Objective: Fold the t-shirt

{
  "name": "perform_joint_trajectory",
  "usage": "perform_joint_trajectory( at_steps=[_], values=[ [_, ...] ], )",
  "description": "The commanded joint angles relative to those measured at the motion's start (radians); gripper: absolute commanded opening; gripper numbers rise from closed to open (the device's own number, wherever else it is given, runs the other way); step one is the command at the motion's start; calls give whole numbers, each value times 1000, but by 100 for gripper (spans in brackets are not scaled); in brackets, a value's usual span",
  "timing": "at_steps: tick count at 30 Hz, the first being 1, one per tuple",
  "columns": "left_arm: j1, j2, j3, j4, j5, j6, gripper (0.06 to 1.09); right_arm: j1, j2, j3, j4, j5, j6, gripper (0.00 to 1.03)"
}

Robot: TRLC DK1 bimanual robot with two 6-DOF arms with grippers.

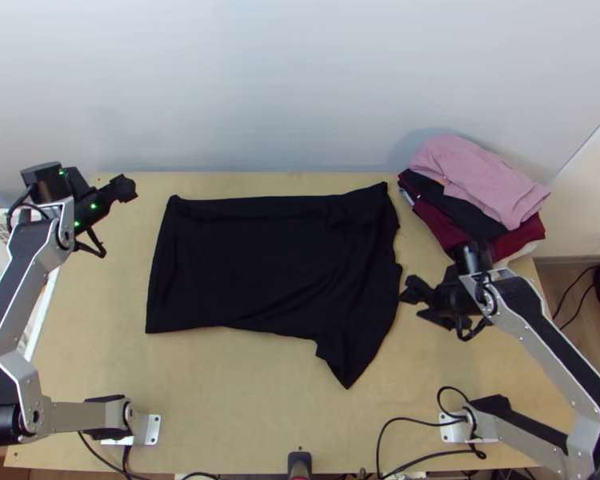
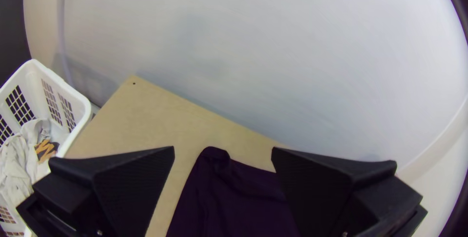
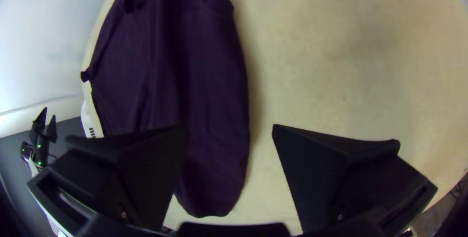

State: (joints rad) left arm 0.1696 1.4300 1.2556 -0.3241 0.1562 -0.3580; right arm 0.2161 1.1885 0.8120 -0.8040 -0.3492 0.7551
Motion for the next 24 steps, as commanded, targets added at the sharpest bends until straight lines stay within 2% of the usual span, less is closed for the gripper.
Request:
perform_joint_trajectory(
  at_steps=[1,6,7,8,9,16,19,23,24],
  values=[
    [1,-40,-35,-9,3,4,102,19,57,-37,-11,-19,-7,69],
    [1,-74,-61,-16,0,2,102,34,146,-43,0,-45,-23,69],
    [1,-79,-64,-20,-1,2,102,35,155,-43,2,-50,-28,67],
    [2,-83,-70,-21,-1,4,102,40,164,-45,14,-50,-31,60],
    [4,-91,-74,-21,-1,4,102,43,169,-48,25,-50,-31,56],
    [19,-117,-87,-41,-1,5,102,71,240,-53,83,-53,-30,56],
    [30,-126,-87,-49,-1,10,102,85,267,-56,104,-60,-31,53],
    [47,-137,-82,-69,0,34,102,101,290,-63,149,-59,-42,31],
    [53,-140,-81,-79,2,51,102,106,290,-65,158,-57,-48,23]
  ],
)
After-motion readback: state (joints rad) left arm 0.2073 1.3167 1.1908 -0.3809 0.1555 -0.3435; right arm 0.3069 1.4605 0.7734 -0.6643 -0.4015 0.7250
